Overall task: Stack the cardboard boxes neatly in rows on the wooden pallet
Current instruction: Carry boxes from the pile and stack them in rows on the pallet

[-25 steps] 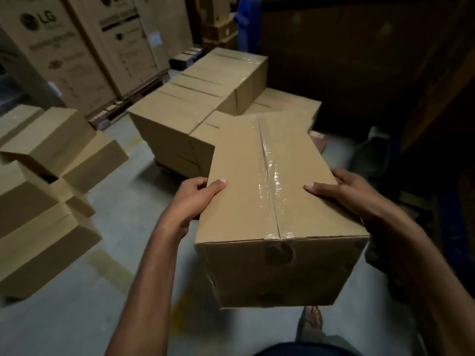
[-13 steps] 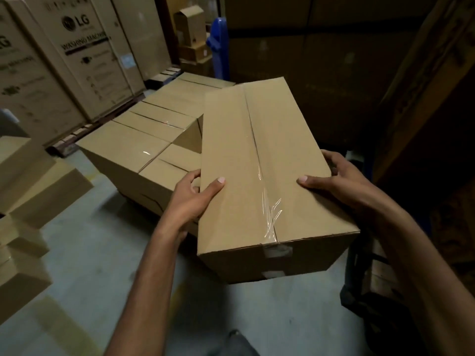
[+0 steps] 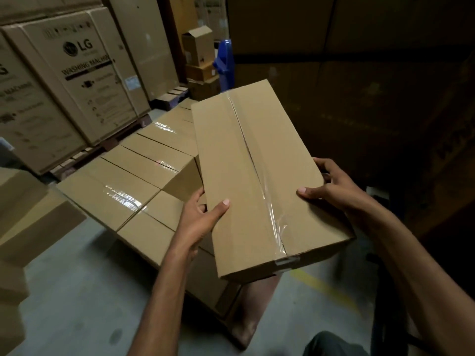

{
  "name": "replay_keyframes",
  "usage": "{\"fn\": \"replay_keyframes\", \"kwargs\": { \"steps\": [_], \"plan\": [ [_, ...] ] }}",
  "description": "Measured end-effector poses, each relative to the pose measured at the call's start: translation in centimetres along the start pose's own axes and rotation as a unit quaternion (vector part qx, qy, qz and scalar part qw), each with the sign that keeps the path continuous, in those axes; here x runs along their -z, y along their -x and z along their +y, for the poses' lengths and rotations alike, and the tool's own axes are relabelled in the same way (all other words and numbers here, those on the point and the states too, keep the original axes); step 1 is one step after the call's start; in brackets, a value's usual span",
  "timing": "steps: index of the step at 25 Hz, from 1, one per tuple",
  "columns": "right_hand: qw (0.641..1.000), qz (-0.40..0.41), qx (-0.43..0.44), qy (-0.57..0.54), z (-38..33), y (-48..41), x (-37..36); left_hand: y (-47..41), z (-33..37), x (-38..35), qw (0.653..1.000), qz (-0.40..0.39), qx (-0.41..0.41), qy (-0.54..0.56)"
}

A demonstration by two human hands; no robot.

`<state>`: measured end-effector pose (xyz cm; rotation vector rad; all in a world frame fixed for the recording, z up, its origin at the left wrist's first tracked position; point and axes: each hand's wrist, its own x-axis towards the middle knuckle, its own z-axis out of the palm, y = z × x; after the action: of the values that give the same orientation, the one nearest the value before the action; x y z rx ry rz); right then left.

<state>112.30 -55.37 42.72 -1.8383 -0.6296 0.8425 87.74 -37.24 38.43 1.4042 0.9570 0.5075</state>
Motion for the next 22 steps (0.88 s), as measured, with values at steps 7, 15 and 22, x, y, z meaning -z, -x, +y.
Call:
{"fn": "replay_keyframes", "kwargs": {
  "steps": [7, 15, 22],
  "plan": [
    [0.989, -0.123, -0.019, 0.074, 0.6, -19.7, 2.3, -11.5, -3.4, -5.8, 0.992, 0.109, 0.06, 0.008],
    [0.933, -0.316, -0.075, 0.153, 5.6, -39.8, 0.9, -21.3, -7.9, -12.5, 0.944, 0.266, 0.192, -0.019],
    [0.908, -0.391, -0.082, 0.124, 12.2, -47.7, -4.9, -25.8, -12.9, -12.7, 0.914, 0.329, 0.23, -0.064]
  ]
}}
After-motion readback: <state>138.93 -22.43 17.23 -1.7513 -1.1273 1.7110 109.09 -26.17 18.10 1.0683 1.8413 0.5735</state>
